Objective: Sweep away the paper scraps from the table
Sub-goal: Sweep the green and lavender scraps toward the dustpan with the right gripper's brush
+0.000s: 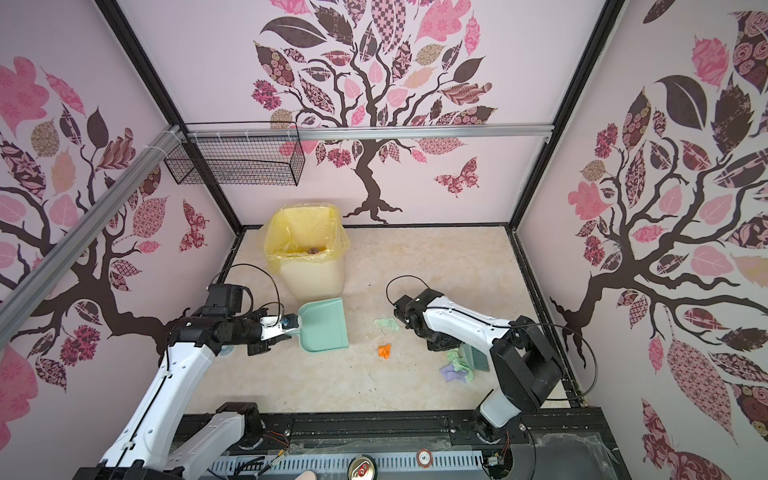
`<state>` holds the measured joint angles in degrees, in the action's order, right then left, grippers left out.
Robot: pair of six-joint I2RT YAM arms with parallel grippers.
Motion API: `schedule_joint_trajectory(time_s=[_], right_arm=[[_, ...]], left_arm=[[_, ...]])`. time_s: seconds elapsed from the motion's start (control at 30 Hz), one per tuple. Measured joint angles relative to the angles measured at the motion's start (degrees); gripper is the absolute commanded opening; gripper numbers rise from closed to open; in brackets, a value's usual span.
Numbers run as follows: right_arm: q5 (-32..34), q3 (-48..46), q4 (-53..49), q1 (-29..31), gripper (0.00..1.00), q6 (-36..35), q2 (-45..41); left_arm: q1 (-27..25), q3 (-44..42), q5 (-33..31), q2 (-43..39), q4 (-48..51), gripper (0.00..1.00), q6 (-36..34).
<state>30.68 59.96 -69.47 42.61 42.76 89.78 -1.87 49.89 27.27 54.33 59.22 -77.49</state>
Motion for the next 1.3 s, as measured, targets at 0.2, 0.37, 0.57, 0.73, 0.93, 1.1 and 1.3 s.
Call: schedule_joint_trajectory(time_s=[0.2, 0.37, 0.57, 0.73, 0.93, 1.1, 1.3], right_arm=[[-3.1, 8.2, 1.2, 5.8, 0.00, 0.7, 3.7], [-5.2, 13.7, 3.7, 7.3, 0.00, 0.4, 5.7], [-7.1, 18.4, 8.8, 7.2, 0.00, -0.9, 6.6], [-8.0, 22.3, 11.4, 7.3, 0.00, -1.6, 6.3], [-7.4, 22.5, 8.0, 7.3, 0.00, -1.4, 1.1], [-5.1, 22.5, 0.9, 7.3, 0.00, 0.0, -7.9], [-3.9, 17.0, -7.7, 7.5, 0.00, 3.3, -15.2]], left_arm=[[0.0, 0.0, 0.0, 0.2, -0.4, 0.00, 0.5], [0.0, -0.2, -0.2, 0.2, -0.6, 0.00, 0.9], [0.0, -1.1, -0.2, 0.2, -0.7, 0.00, 1.0], [0.0, -1.9, -0.3, 0.2, -1.0, 0.00, 1.1], [0.0, -3.7, -0.1, 2.1, -1.5, 0.00, 1.5], [-0.1, -5.2, 0.0, 4.2, -2.8, 0.00, 2.3], [-2.3, -8.6, -1.3, 4.4, -6.0, 0.00, 2.8]])
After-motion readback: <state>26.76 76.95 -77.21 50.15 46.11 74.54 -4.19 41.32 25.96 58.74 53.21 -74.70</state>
